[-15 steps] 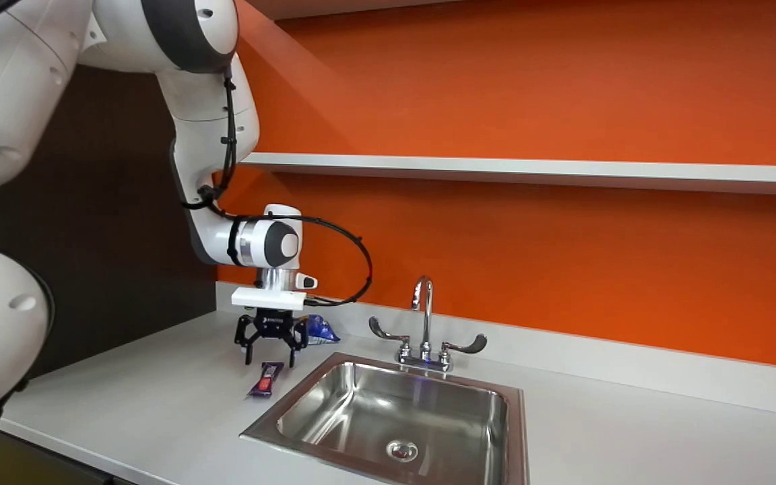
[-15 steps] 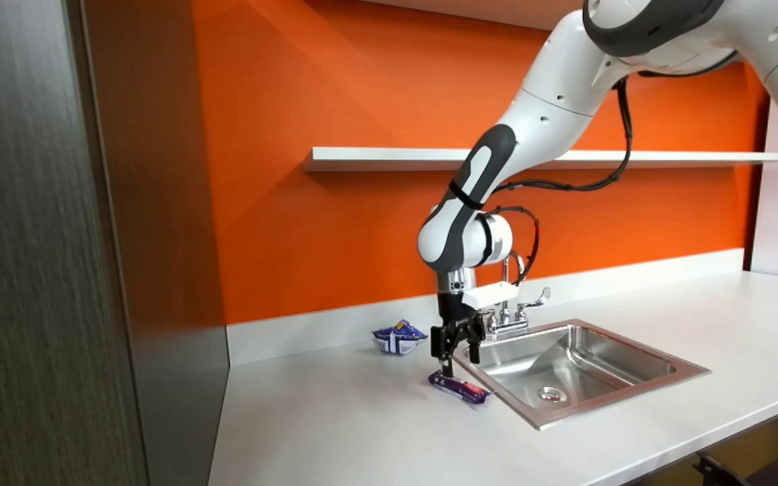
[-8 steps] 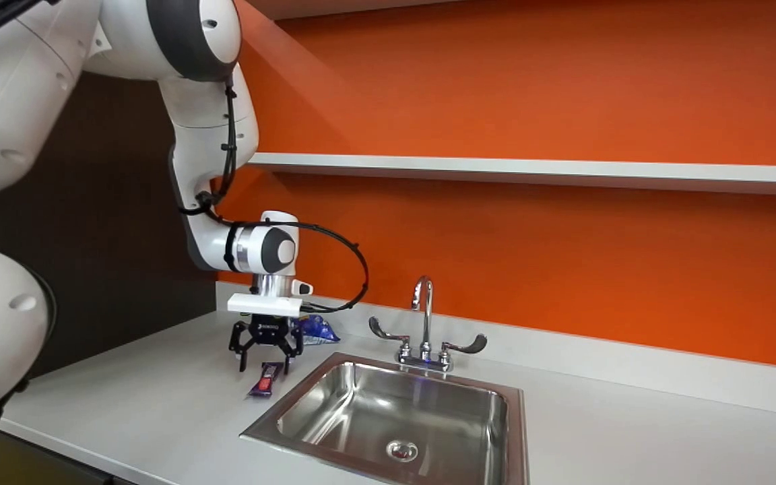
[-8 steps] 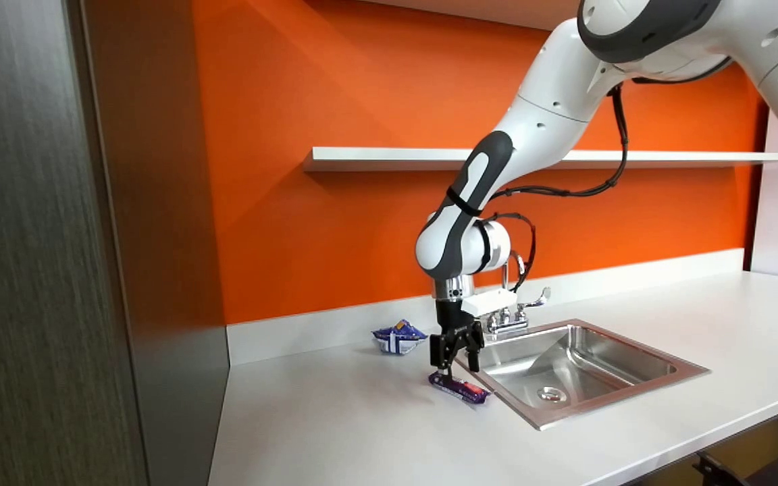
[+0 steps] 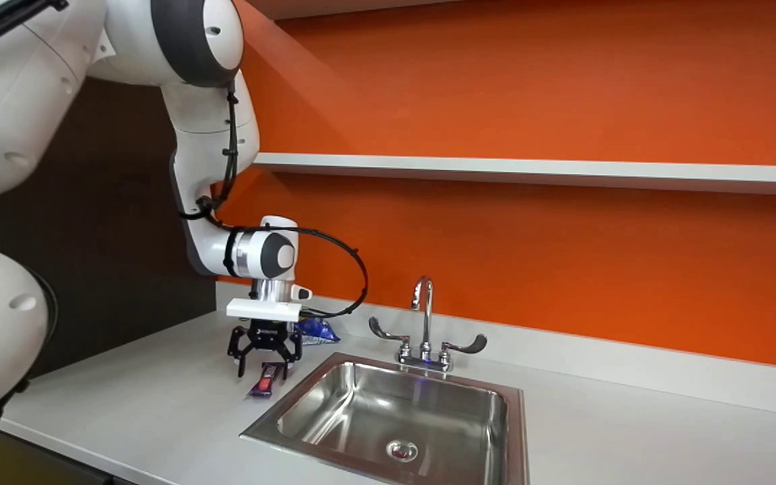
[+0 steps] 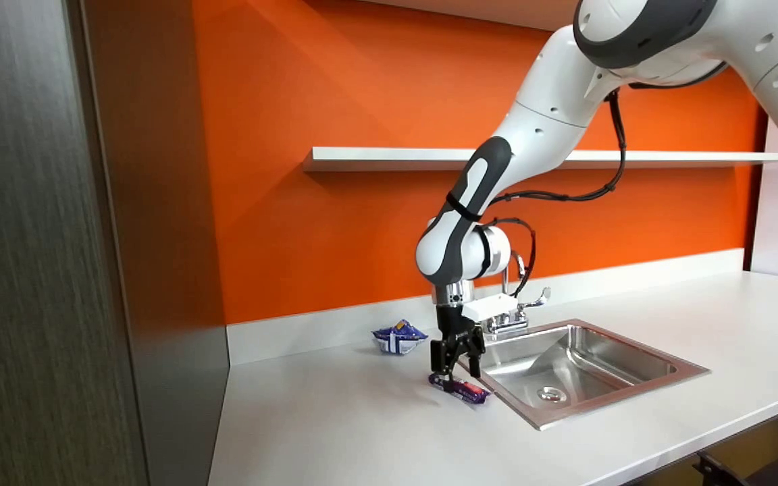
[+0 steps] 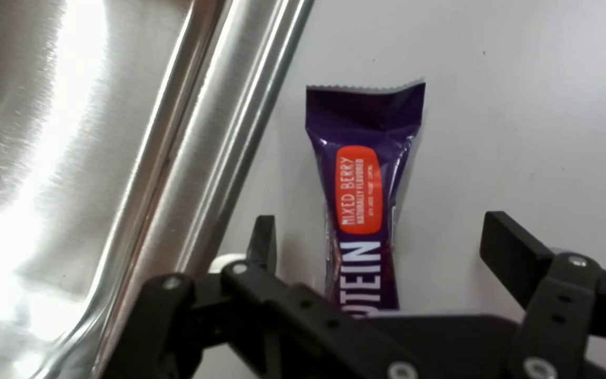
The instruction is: Pick up the purple object from the counter and put it on top of the shelf
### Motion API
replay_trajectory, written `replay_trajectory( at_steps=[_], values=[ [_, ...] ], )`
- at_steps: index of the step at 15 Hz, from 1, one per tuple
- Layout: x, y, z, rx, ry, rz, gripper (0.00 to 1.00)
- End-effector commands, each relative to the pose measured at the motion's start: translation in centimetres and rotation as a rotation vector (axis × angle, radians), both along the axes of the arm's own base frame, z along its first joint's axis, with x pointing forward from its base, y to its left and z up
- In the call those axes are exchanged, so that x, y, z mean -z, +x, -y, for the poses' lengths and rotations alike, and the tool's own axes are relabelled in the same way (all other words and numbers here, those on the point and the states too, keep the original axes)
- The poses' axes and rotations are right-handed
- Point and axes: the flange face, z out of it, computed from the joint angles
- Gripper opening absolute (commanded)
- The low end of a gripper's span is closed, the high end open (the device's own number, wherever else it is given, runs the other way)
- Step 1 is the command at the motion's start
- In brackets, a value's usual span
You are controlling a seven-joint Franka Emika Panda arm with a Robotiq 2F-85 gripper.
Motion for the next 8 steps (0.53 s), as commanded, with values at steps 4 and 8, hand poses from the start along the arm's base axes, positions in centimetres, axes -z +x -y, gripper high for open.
replay_trajectory(
  at_steps=[4, 8],
  values=[
    [0.06, 0.44, -0.25, -0.016, 0.01, 0.022, 1.0],
    [0.26, 0.45, -0.27, -0.013, 0.011, 0.022, 1.0]
  ],
)
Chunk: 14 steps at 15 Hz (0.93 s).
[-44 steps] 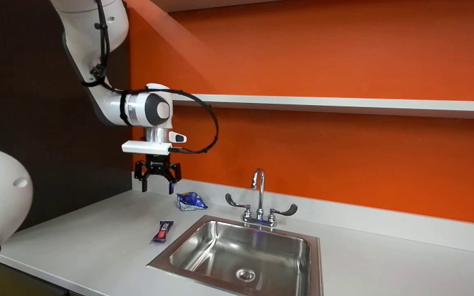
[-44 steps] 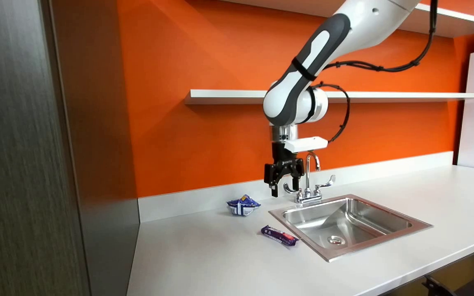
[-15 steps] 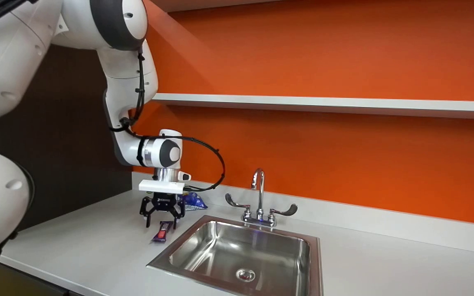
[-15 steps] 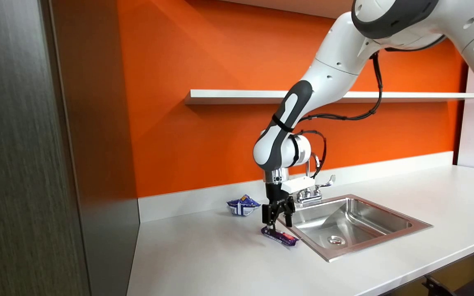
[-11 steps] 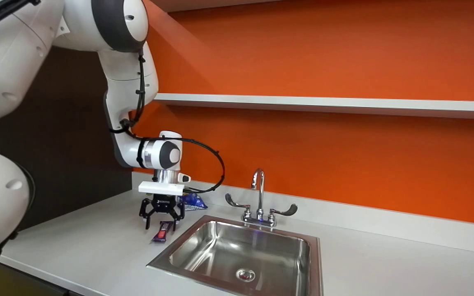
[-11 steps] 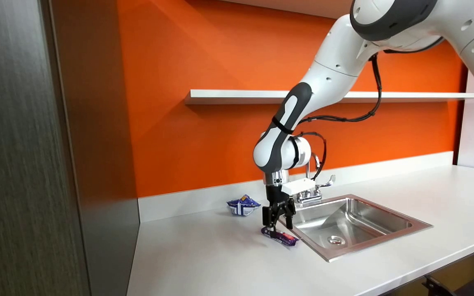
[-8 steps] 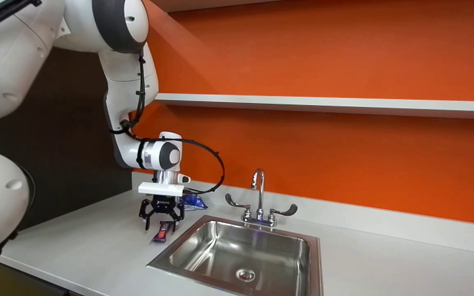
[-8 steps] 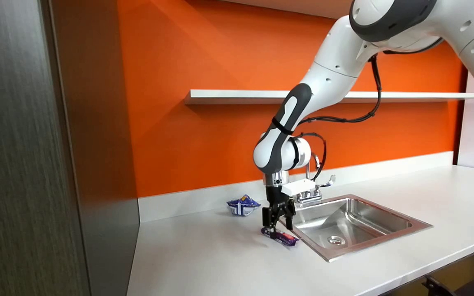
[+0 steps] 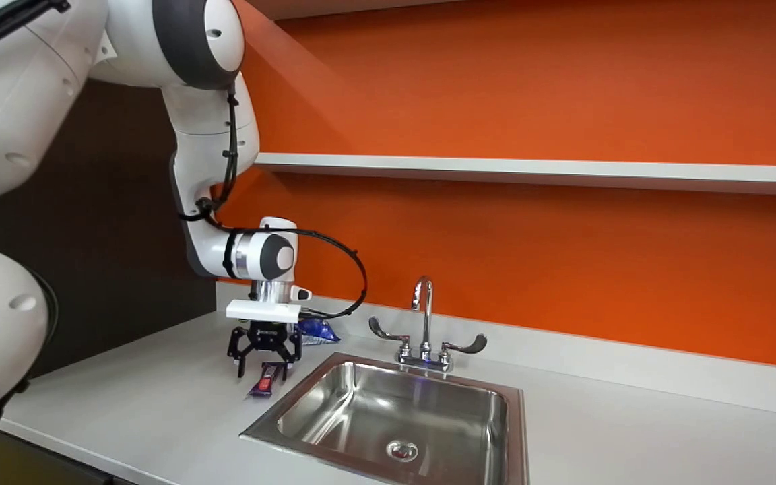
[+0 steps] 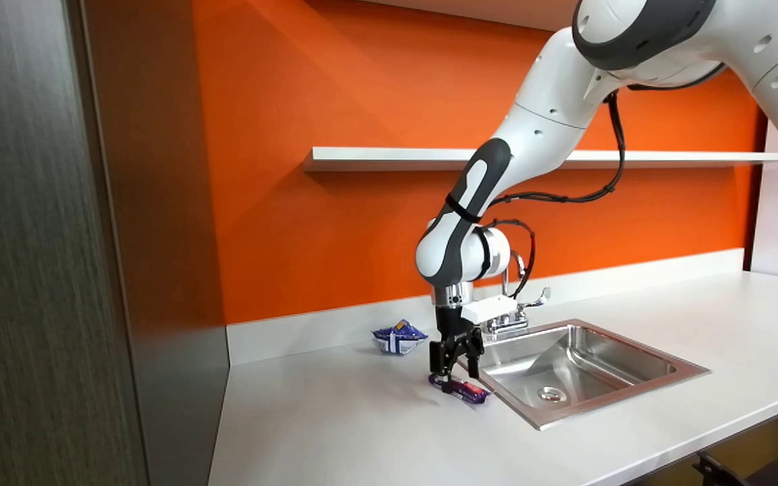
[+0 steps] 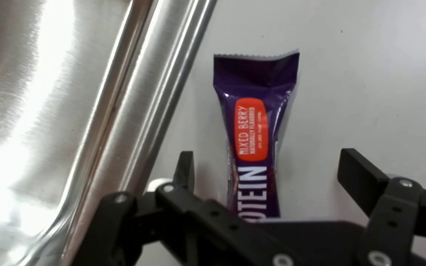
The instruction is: Pick up the purple object from the counter and put it on top of the shelf
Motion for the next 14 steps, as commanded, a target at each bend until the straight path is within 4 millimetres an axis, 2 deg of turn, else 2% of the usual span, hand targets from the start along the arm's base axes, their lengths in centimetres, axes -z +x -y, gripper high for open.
replay_trajectory(
  at_steps=[1, 13, 14],
  values=[
    [0.08, 0.39, -0.13, -0.01, 0.008, 0.013, 1.0],
    [0.71, 0.78, -0.24, 0.004, 0.015, 0.015, 1.0],
    [0.69, 0.87, -0.21, 0.008, 0.018, 0.015, 0.89]
  ],
)
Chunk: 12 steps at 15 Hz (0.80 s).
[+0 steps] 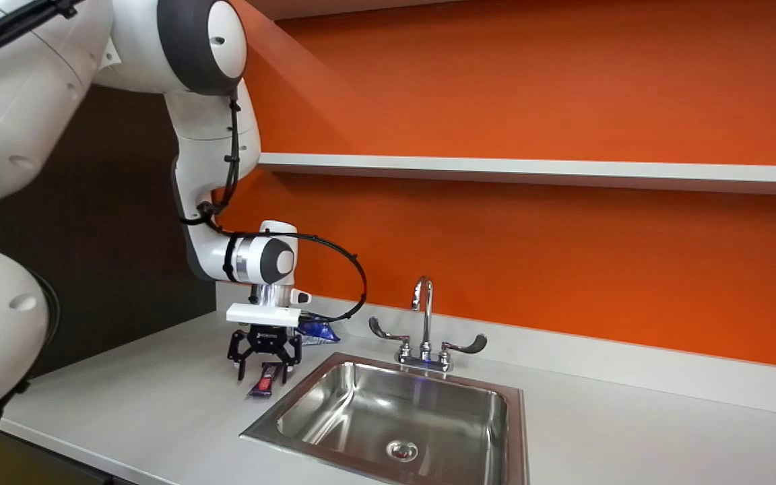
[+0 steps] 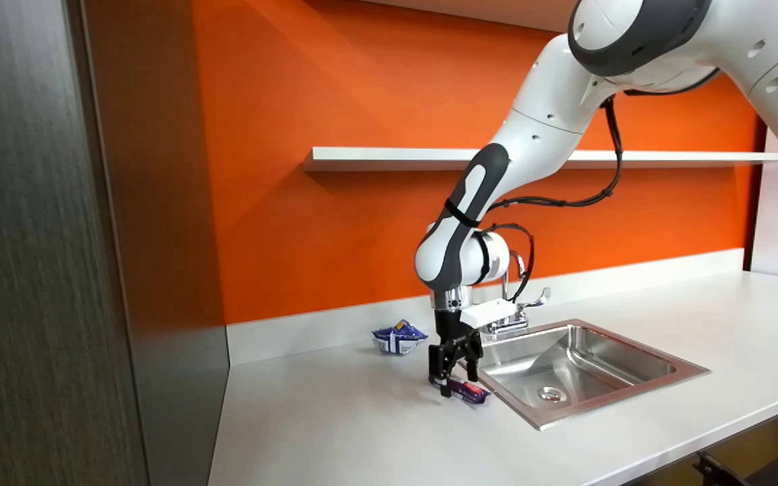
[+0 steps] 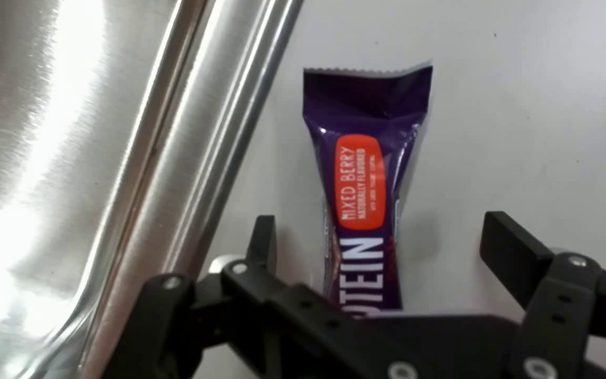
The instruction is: Pick up the purple object from the counter and put it on top of the shelf
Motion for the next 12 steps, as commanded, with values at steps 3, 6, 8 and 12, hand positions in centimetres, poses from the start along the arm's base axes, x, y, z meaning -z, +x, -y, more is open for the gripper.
replay_trajectory(
  at_steps=[3, 6, 8, 12],
  values=[
    [-0.12, 0.94, -0.05, 0.011, 0.018, 0.014, 0.56],
    [-0.11, 1.15, 0.01, 0.015, 0.021, 0.014, 0.33],
    [-0.12, 1.3, 0.11, 0.019, 0.024, 0.014, 0.18],
    [-0.35, 1.44, 0.31, 0.033, 0.026, 0.016, 0.06]
  ],
)
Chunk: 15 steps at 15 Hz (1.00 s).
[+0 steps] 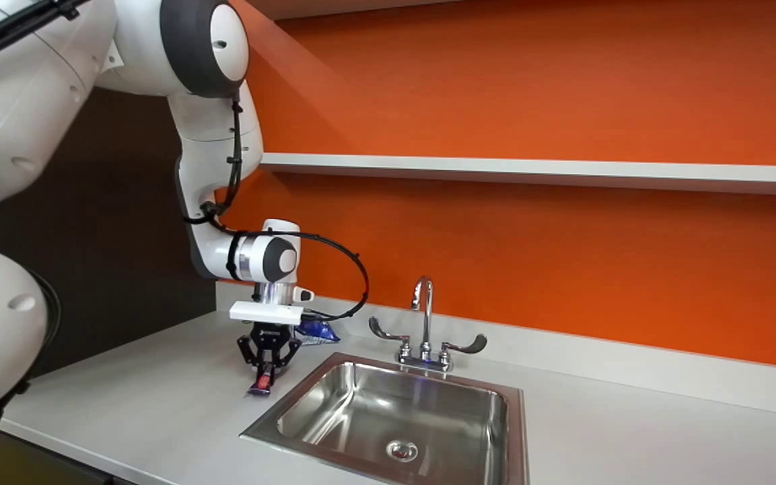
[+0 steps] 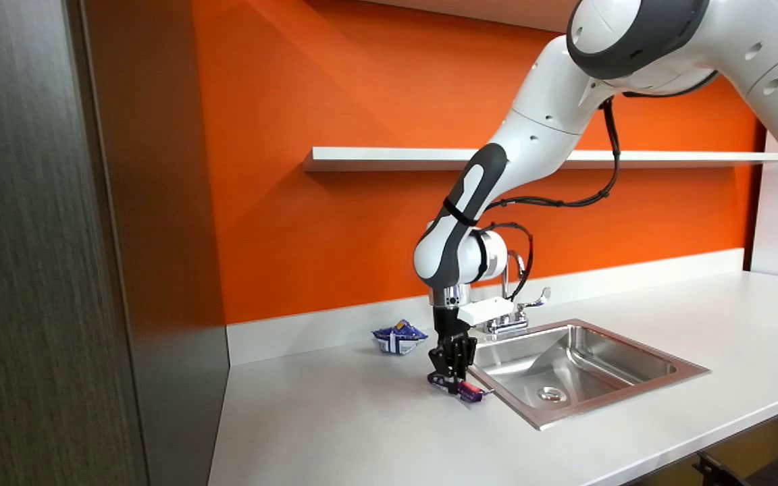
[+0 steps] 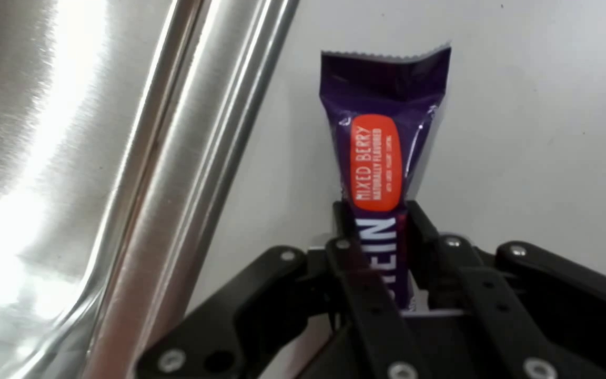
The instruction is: Pick up the purple object from the counter and put it on top of the shelf
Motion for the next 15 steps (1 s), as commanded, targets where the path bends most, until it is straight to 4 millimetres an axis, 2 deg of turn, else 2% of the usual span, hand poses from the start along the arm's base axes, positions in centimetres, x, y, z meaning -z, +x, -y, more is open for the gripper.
replay_trajectory(
  at_steps=[1, 4, 8, 11, 15],
  values=[
    [-0.2, 0.6, 0.2, 0.023, 0.017, 0.005, 0.06],
    [-1.4, 0.3, 0.5, 0.033, 0.01, 0.014, 0.06],
    [-4.0, -1.2, 1.0, 0.067, 0.004, 0.028, 0.06],
    [-6.3, -3.5, 1.1, 0.082, -0.005, 0.037, 0.06],
    [-9.5, -8.0, 0.9, 0.068, -0.018, 0.013, 0.06]
  ],
)
